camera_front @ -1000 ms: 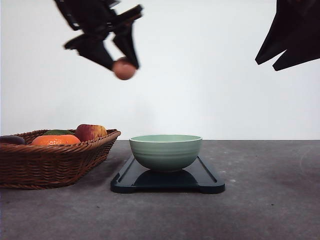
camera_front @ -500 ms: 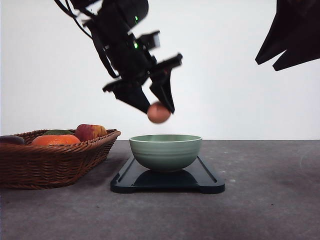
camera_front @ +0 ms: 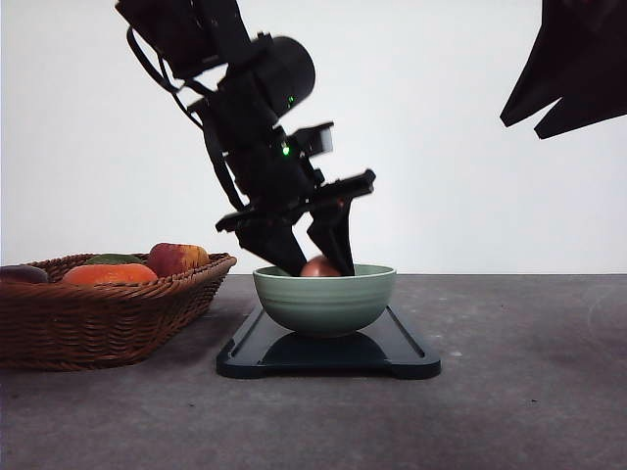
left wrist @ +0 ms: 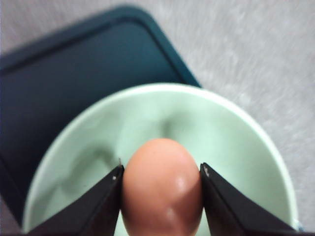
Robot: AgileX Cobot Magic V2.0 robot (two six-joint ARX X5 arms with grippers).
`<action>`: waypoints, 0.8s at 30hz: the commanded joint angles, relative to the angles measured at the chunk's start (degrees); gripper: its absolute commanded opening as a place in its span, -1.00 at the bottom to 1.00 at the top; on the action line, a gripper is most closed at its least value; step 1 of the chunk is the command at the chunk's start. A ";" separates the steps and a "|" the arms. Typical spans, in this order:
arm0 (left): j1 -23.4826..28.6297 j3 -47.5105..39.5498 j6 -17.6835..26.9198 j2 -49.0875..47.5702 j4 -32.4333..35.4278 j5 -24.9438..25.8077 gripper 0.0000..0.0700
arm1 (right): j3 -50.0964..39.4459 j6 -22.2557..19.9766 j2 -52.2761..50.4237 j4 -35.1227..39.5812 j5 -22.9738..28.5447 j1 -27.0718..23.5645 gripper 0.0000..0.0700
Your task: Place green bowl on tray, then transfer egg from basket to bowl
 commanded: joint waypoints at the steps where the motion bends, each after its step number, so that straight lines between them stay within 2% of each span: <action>1: -0.61 1.20 -0.42 1.83 0.53 0.23 -0.40 | 0.33 0.54 0.44 0.28 0.00 0.28 -0.30; 7: -0.71 1.20 -0.40 2.30 0.54 0.24 -0.33 | 0.33 0.54 0.44 0.14 0.00 0.28 -0.30; 9: -0.72 1.20 -0.41 2.30 0.47 0.26 -0.24 | 0.33 0.54 0.44 -0.08 0.00 0.28 -0.30; 12: -0.72 1.20 -0.42 2.30 -0.16 0.26 0.02 | 0.33 0.52 0.44 -0.47 0.00 0.28 -0.30; 21: -1.38 1.35 -0.44 2.28 -1.12 0.28 0.04 | 0.33 0.52 0.44 -0.79 0.00 0.28 -0.30; 24: -1.40 2.90 -0.52 2.24 -3.94 0.28 0.04 | 0.33 0.52 0.44 -1.09 0.00 0.28 -0.30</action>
